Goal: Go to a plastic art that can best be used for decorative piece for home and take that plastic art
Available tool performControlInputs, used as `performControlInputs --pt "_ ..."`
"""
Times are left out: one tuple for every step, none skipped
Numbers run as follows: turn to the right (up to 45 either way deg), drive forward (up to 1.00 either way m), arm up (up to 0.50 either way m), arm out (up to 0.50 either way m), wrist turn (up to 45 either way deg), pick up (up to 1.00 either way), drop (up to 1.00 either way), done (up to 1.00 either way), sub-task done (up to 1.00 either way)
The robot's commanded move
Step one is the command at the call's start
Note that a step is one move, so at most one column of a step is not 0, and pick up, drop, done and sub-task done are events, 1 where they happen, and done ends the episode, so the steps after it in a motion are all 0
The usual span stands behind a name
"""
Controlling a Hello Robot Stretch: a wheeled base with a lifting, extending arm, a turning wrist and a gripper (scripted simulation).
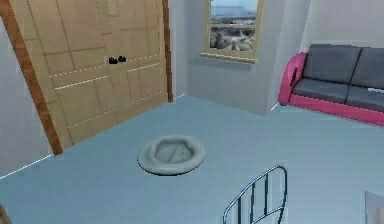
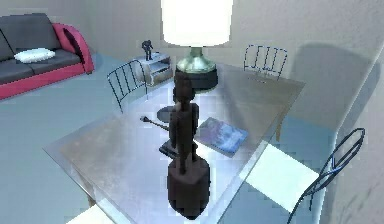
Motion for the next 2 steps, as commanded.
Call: performControlInputs --pt "0.0 0.00 0.00 0.38 0.0 0.00 0.00 0.00 0.00" --pt "0.0 0.00 0.00 0.00 45.0 0.00 0.00 0.00 0.00"
